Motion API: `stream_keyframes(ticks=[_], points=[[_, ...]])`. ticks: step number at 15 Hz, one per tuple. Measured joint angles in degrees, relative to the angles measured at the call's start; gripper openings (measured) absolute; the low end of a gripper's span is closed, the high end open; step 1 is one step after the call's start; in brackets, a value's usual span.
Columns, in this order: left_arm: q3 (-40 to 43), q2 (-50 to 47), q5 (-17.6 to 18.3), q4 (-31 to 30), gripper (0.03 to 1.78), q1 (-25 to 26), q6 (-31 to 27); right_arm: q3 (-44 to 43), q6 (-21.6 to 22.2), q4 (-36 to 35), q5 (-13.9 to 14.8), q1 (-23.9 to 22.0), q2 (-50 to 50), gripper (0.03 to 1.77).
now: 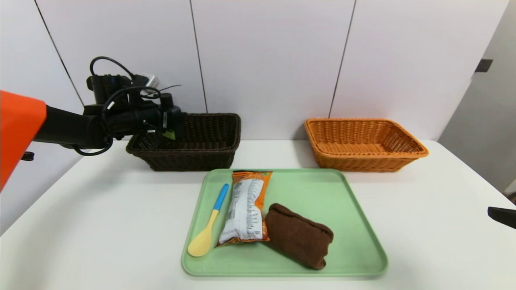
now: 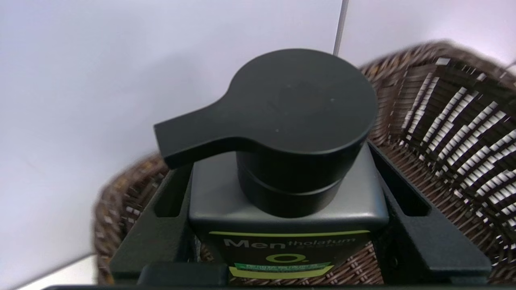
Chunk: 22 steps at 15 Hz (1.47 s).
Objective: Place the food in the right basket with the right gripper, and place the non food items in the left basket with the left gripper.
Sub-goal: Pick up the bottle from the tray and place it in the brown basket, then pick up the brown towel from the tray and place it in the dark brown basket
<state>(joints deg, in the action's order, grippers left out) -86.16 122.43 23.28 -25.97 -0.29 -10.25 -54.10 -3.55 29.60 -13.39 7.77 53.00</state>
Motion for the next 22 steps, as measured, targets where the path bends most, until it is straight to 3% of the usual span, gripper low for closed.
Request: stream_keyframes(ticks=[5,11,16,22], points=[[-0.1,3.0,0.2,-0.1,1.12,0.0,-0.2,0.0,0.0,-0.1,-0.2,-0.2,0.6,1.7],[0.2,3.8,0.0,-2.8,1.44,0.0,0.3,0.0,0.0,-0.2,-1.6,-0.9,0.9,1.7],[5.5,-3.4,-0.1,-7.0,1.56,0.8,0.3,0.2,0.0,0.0,-1.7,-1.3,0.4,1.7],[7.7,-13.8,0.0,-5.9,1.64,3.0,0.3,0.5,0.2,0.3,-2.0,-1.2,-1.3,1.7]])
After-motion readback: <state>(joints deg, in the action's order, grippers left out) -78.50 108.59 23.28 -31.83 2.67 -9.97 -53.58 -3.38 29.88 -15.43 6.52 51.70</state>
